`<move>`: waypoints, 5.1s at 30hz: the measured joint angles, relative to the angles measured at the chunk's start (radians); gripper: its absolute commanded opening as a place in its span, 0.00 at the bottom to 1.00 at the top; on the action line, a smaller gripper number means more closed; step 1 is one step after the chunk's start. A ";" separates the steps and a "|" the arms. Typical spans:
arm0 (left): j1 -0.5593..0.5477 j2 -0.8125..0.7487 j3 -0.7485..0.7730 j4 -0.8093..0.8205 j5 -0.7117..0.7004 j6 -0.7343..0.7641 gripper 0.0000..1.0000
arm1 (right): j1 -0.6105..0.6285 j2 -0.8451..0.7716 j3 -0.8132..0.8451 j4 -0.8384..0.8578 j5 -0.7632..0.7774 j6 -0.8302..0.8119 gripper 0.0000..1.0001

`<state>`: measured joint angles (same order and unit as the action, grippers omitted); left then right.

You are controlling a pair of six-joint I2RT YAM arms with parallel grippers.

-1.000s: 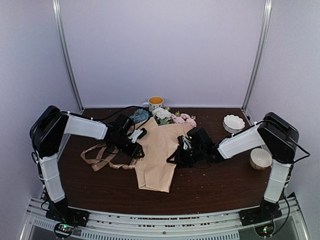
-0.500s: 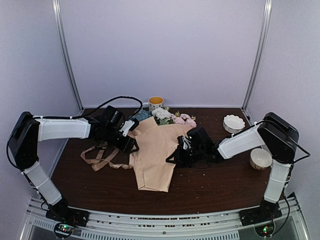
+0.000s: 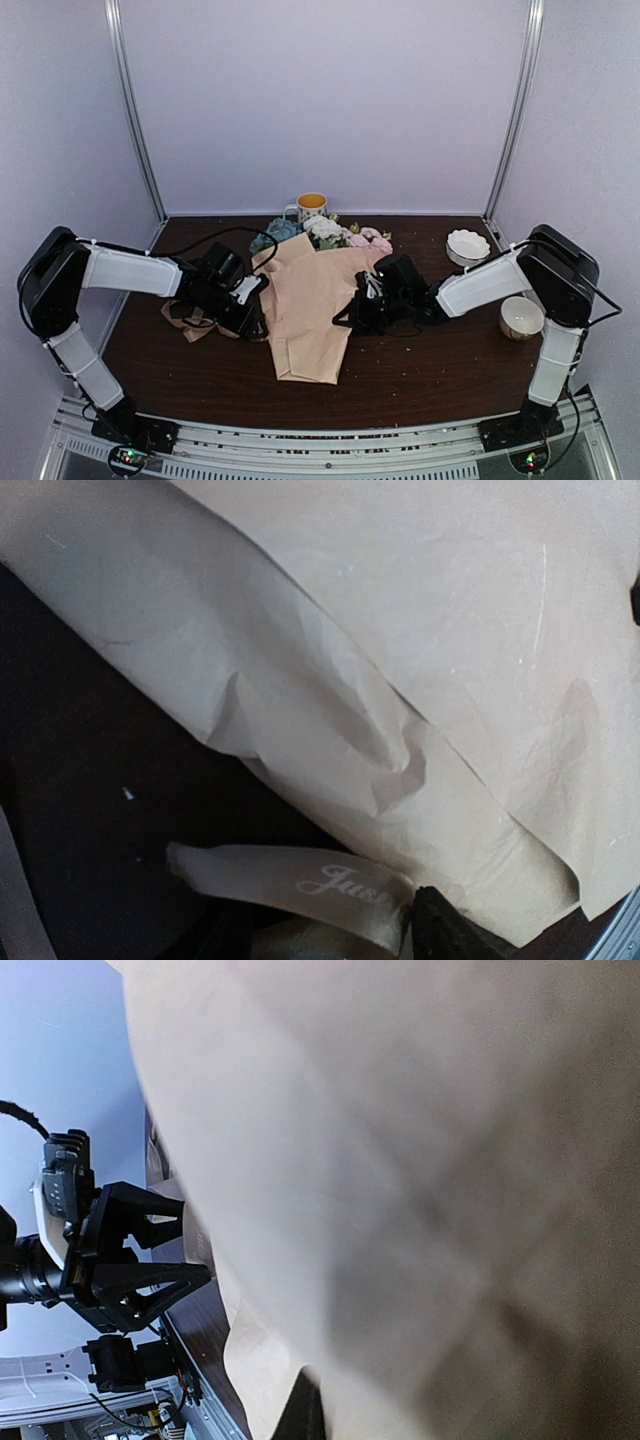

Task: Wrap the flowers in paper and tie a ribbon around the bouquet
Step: Place the ribbon at the center of the board, then pass from the right arm to the left

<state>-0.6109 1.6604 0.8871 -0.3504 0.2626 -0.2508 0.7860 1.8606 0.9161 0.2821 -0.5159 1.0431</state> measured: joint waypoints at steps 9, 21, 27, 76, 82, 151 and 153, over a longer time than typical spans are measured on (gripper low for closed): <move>-0.024 0.048 -0.003 0.083 0.050 0.006 0.00 | 0.000 0.000 0.012 -0.014 0.000 0.000 0.00; -0.270 -0.326 -0.033 0.044 0.144 0.112 0.00 | 0.000 -0.016 0.047 -0.070 0.000 -0.017 0.00; -0.467 -0.209 0.183 -0.047 0.248 0.276 0.00 | 0.000 -0.017 0.076 -0.094 -0.003 -0.028 0.00; -0.666 0.245 0.882 -0.677 0.447 0.945 0.00 | -0.032 0.040 0.278 -0.286 -0.045 -0.163 0.00; -0.703 0.289 0.941 -0.633 0.511 0.917 0.00 | -0.032 0.040 0.289 -0.320 -0.032 -0.210 0.00; -0.021 -0.008 -0.040 0.259 -0.120 -0.220 0.97 | -0.022 0.045 0.220 -0.244 0.022 -0.220 0.00; -0.010 0.021 -0.036 0.286 -0.083 -0.223 0.95 | -0.021 0.045 0.220 -0.240 0.022 -0.219 0.00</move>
<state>-0.6212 1.6810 0.8509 -0.0643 0.1795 -0.4736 0.7647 1.9060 1.1358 0.0422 -0.4942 0.8242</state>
